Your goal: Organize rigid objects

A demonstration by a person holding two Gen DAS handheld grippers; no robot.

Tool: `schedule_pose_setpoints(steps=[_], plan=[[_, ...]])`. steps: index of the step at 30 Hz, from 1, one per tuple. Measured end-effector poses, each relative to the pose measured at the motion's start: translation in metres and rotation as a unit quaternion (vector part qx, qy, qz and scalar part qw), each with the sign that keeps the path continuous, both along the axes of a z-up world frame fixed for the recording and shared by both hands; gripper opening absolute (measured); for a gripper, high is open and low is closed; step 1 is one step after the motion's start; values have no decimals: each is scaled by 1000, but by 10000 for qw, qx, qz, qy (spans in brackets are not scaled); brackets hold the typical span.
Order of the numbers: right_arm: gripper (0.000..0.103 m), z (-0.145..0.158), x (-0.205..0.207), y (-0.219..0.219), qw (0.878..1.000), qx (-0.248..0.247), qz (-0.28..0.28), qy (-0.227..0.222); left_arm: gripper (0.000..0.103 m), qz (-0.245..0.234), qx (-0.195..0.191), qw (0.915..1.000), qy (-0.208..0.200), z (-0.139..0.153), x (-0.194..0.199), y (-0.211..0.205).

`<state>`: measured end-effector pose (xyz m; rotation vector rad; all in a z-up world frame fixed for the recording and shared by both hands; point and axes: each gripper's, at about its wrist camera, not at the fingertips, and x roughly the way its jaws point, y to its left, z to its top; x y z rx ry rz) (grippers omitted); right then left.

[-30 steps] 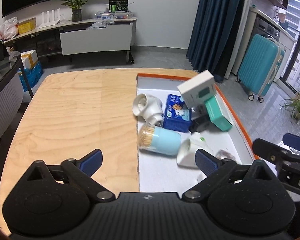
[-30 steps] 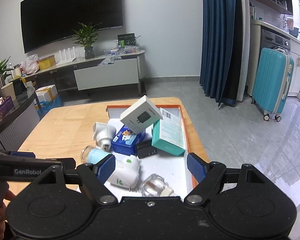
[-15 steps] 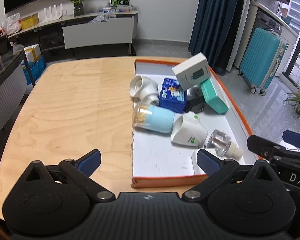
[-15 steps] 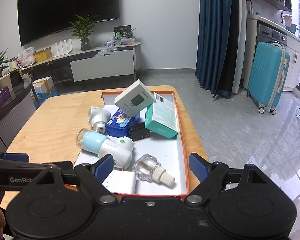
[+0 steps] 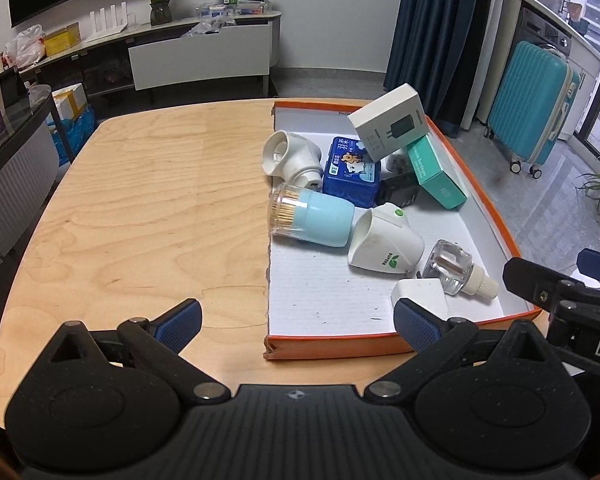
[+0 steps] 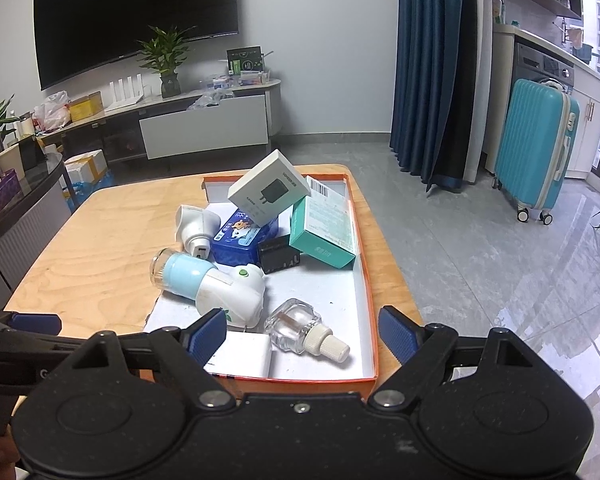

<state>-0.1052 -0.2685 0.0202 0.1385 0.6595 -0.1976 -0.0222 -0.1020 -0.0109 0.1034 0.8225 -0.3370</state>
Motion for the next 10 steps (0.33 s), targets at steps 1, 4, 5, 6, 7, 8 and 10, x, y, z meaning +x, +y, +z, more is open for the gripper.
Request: schedule_pose_setpoints(steps=[1,4,5,6,7,8,10], plan=[[98,0,0,0,10000,-2,-4,-1,103,-11,-12,10000,-21,0,0,0],[98,0,0,0,10000,-1,-4,1,103,20,-15,10000,-59,0,-1,0],[98,-1,0,0,10000,-5,-5,2,103,39,5,10000,-52,0,-1,0],[98,-1,0,0,10000,-4,-9,5,103,46,11,10000,-53,0,0,0],[98,-1,0,0,10000,-3,-10,9,103,62,9,10000,-65,-1,-1,0],[98,-1,0,0,10000,-3,-13,14,103,92,9,9999,-70,-1,-1,0],[98,-2,1,0,10000,-3,-15,16,103,94,-16,10000,10,-1,1,1]])
